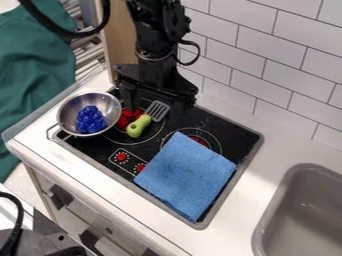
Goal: Move the towel from the bottom to the top
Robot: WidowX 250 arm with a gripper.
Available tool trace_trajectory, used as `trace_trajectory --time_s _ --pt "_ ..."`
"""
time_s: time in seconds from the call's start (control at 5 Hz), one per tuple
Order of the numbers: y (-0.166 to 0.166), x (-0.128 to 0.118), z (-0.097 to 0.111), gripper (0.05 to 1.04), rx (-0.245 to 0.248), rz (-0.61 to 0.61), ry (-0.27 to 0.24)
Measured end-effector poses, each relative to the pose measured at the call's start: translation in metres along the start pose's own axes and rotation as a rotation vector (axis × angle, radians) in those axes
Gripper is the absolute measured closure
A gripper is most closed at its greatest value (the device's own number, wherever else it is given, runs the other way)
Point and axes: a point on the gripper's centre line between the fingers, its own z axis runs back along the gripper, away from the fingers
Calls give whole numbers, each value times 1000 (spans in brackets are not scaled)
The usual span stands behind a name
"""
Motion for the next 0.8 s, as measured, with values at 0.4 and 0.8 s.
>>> trace_trajectory --time_s 0.4,0.8 --pt "-15 -21 -20 79 -55 18 -6" --pt "-35 -33 -48 79 -84 -5 -18"
